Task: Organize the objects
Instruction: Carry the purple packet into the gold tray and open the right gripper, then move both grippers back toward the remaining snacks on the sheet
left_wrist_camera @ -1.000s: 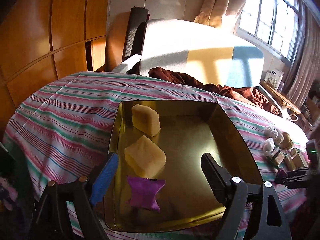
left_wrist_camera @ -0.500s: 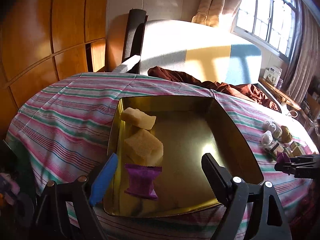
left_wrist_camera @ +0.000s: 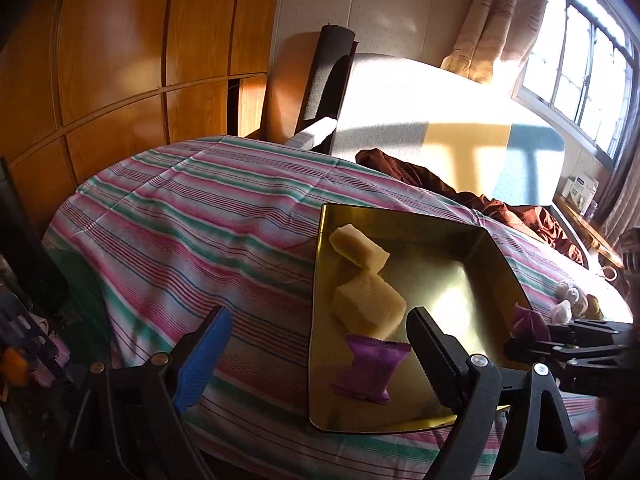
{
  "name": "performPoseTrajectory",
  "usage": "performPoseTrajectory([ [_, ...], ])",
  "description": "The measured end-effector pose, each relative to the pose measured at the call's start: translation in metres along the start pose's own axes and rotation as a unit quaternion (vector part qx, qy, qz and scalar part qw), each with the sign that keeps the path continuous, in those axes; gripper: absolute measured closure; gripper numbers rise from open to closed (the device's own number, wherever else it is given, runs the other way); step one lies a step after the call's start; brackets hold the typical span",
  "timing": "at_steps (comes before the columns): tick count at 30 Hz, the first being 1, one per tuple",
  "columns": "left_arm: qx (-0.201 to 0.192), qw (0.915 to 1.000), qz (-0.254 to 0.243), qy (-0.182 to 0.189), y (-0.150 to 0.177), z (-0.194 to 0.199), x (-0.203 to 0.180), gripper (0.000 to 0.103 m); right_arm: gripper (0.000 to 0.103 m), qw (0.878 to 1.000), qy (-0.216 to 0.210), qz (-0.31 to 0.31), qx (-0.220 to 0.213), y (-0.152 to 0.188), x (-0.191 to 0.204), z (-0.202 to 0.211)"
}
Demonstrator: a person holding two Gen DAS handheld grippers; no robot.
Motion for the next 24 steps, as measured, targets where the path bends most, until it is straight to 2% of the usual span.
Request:
performPoseTrajectory([
  [4, -0.004, 0.9999, 0.007, -0.010, 0.000, 0.001, 0.009, 0.012, 0.050, 1.000, 0.003, -0.007, 0.019, 0.002, 0.009, -0.030],
  [10, 0.003, 1.0000, 0.002, -0.008, 0.003, -0.004, 0.006, 0.011, 0.043, 1.000, -0.007, -0.003, 0.027, 0.015, 0.010, -0.044],
  [11, 0.003, 1.0000, 0.000, -0.009, 0.004, -0.004, 0.005, 0.011, 0.039, 1.000, -0.007, -0.003, 0.026, 0.017, 0.010, -0.044],
  [12, 0.003, 0.9999, -0.001, -0.011, 0.004, -0.005, 0.004, 0.009, 0.026, 1.000, -0.007, -0.002, 0.022, 0.019, 0.009, -0.043],
  [14, 0.003, 0.9999, 0.000, -0.011, 0.005, -0.005, 0.004, 0.007, 0.011, 1.000, -0.010, 0.002, 0.010, 0.021, 0.009, -0.038],
  [19, 0.004, 0.9999, 0.000, -0.014, 0.007, -0.004, 0.002, 0.000, 0.011, 0.999, 0.001, 0.018, -0.032, 0.025, 0.012, -0.015],
  [24, 0.000, 0.9997, -0.017, -0.016, 0.005, 0.001, -0.008, 0.000, 0.011, 0.994, 0.053, 0.029, -0.088, 0.026, 0.008, 0.014],
])
Point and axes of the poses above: each gripper's, at about its wrist camera, not at the fingertips, and z roughly against the way its jaws point, x to its left, y to its underside, the point moved 1 cm from there along -z, roughly the way its jaws point, and after that the axes turned 9 degrees about -z, right-handed, at the moved point
